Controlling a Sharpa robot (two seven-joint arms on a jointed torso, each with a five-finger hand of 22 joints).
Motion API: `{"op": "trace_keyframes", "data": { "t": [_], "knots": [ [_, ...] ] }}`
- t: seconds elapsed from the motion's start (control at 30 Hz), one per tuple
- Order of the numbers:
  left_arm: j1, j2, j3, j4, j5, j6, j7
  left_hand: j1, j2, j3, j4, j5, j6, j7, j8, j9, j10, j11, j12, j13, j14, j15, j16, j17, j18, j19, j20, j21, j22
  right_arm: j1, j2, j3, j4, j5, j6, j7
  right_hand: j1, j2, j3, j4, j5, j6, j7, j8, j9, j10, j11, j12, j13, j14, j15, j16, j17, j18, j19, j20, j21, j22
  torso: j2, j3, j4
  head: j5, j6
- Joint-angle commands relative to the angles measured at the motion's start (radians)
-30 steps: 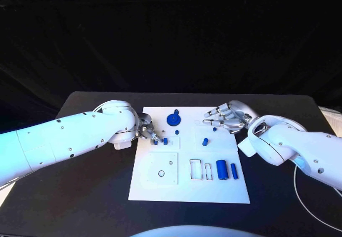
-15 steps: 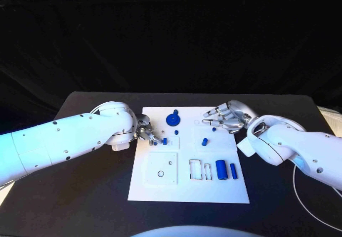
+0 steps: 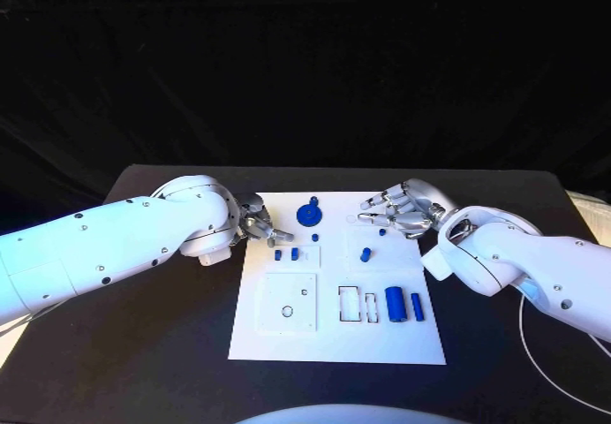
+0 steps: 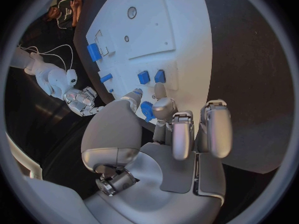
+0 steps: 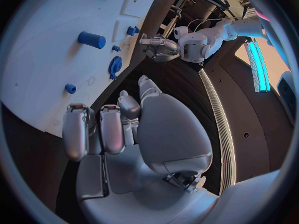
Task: Assemble the parts on the task board
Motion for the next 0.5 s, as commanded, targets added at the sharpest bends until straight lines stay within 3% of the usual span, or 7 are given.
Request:
{"op": "trace_keyframes", "data": {
  "t": [0.03, 0.17, 0.23, 0.3, 0.33, 0.37, 0.5],
  "knots": [
    [0.003, -0.007, 0.002, 0.008, 0.048, -0.116, 0.005, 0.012, 0.01, -0.021, 0.0, -0.001, -0.01, 0.002, -0.004, -0.001, -0.013, 0.0, -0.013, -0.015, 0.105, -0.002, 0.003, 0.263, 0.008, 0.032, -0.005, -0.013, 0.12, -0.002, 0.002, 0.0, 0.0, -0.002, 0.001, 0.013, 0.002, 0.011, -0.005, -0.001, 0.005, 0.004, -0.002, 0.002, 0.0, -0.005, -0.001, 0.0, 0.001, 0.037, -0.004, -0.005, -0.001, 0.006, -0.006, 0.0, -0.006, -0.001, 0.001, 0.0007, -0.0002, 0.0, -0.001],
    [0.004, -0.015, 0.004, 0.015, 0.054, -0.181, 0.01, 0.04, 0.021, -0.045, 0.0, 0.001, -0.021, 0.005, -0.004, -0.001, -0.031, 0.003, -0.035, -0.043, 0.105, 0.0, 0.003, 0.263, 0.013, 0.024, -0.004, -0.035, 0.105, -0.004, 0.0, 0.0, -0.002, 0.0, 0.001, 0.012, 0.002, 0.011, -0.005, -0.001, 0.005, 0.004, -0.002, 0.002, 0.0, -0.005, -0.001, 0.0, 0.001, 0.037, -0.004, -0.005, -0.001, 0.006, -0.006, 0.0, -0.006, -0.001, 0.002, -0.0006, -0.0025, -0.002, 0.001],
    [0.004, -0.016, 0.004, 0.017, 0.051, -0.221, 0.028, 0.07, 0.031, -0.053, -0.001, 0.004, -0.042, 0.013, -0.01, -0.003, -0.07, 0.01, -0.085, -0.102, 0.105, 0.003, 0.003, 0.263, 0.024, 0.004, -0.001, -0.084, 0.068, -0.004, -0.001, 0.0, -0.003, 0.0, 0.001, 0.012, 0.001, 0.012, -0.005, 0.0, 0.008, 0.004, -0.002, 0.002, 0.0, -0.005, -0.001, 0.0, 0.001, 0.037, -0.004, -0.006, -0.001, 0.006, -0.006, 0.0, -0.006, -0.001, 0.002, -0.0001, -0.003, -0.002, 0.001],
    [0.004, -0.014, 0.004, 0.013, 0.052, -0.285, 0.106, 0.137, 0.045, -0.043, -0.007, 0.007, -0.069, 0.023, -0.015, -0.004, -0.125, 0.018, -0.147, -0.177, 0.1, 0.014, -0.008, 0.248, 0.041, -0.026, 0.005, -0.161, 0.011, -0.005, -0.001, 0.0, -0.004, 0.0, 0.001, 0.012, 0.001, 0.012, -0.005, 0.0, 0.008, 0.004, -0.002, 0.002, 0.0, -0.005, -0.001, 0.0, 0.001, 0.037, -0.004, -0.006, -0.001, 0.006, -0.006, 0.0, -0.006, -0.001, 0.002, 0.0014, -0.0029, -0.001, 0.0],
    [0.004, -0.011, 0.003, 0.01, 0.058, -0.331, 0.166, 0.206, 0.052, -0.012, -0.043, 0.013, -0.079, 0.018, -0.016, -0.004, -0.139, 0.015, -0.161, -0.193, 0.097, 0.01, -0.015, 0.239, 0.048, -0.041, 0.007, -0.195, -0.014, -0.006, -0.001, 0.0, -0.004, 0.0, 0.0, 0.012, 0.001, 0.012, -0.005, 0.0, 0.008, 0.004, -0.002, 0.002, 0.0, -0.005, -0.001, 0.0, 0.001, 0.037, -0.004, -0.006, -0.001, 0.006, -0.006, 0.0, -0.006, -0.001, 0.001, 0.0018, -0.0024, -0.001, 0.0],
    [0.004, -0.002, 0.0, 0.001, 0.074, -0.386, 0.27, 0.324, 0.058, 0.056, -0.1, 0.016, -0.101, 0.021, -0.027, -0.011, -0.192, 0.015, -0.215, -0.245, 0.087, 0.008, -0.037, 0.213, 0.068, -0.081, 0.005, -0.283, -0.078, -0.006, 0.0, 0.0, -0.006, 0.0, -0.002, 0.012, 0.001, 0.012, -0.005, 0.0, 0.008, 0.004, -0.002, 0.002, 0.0, -0.005, -0.001, 0.0, 0.001, 0.037, -0.004, -0.006, -0.001, 0.006, -0.006, 0.0, -0.006, -0.001, 0.001, 0.0019, -0.0018, -0.002, 0.001],
    [0.002, 0.027, -0.015, -0.023, 0.081, -0.441, 0.474, 0.417, -0.015, 0.194, -0.117, 0.006, -0.153, 0.095, -0.116, -0.092, -0.327, 0.076, -0.368, -0.364, -0.062, 0.066, -0.294, -0.062, 0.135, -0.304, 0.045, -0.724, -0.385, -0.01, 0.003, 0.0, -0.009, 0.001, -0.012, 0.015, 0.002, 0.013, -0.006, 0.0, 0.011, 0.004, -0.002, 0.002, 0.0, -0.006, -0.001, -0.002, -0.002, 0.036, -0.004, -0.008, -0.004, 0.006, -0.008, 0.0, -0.008, -0.004, 0.002, 0.001, -0.0024, -0.003, 0.006]
  ]
}}
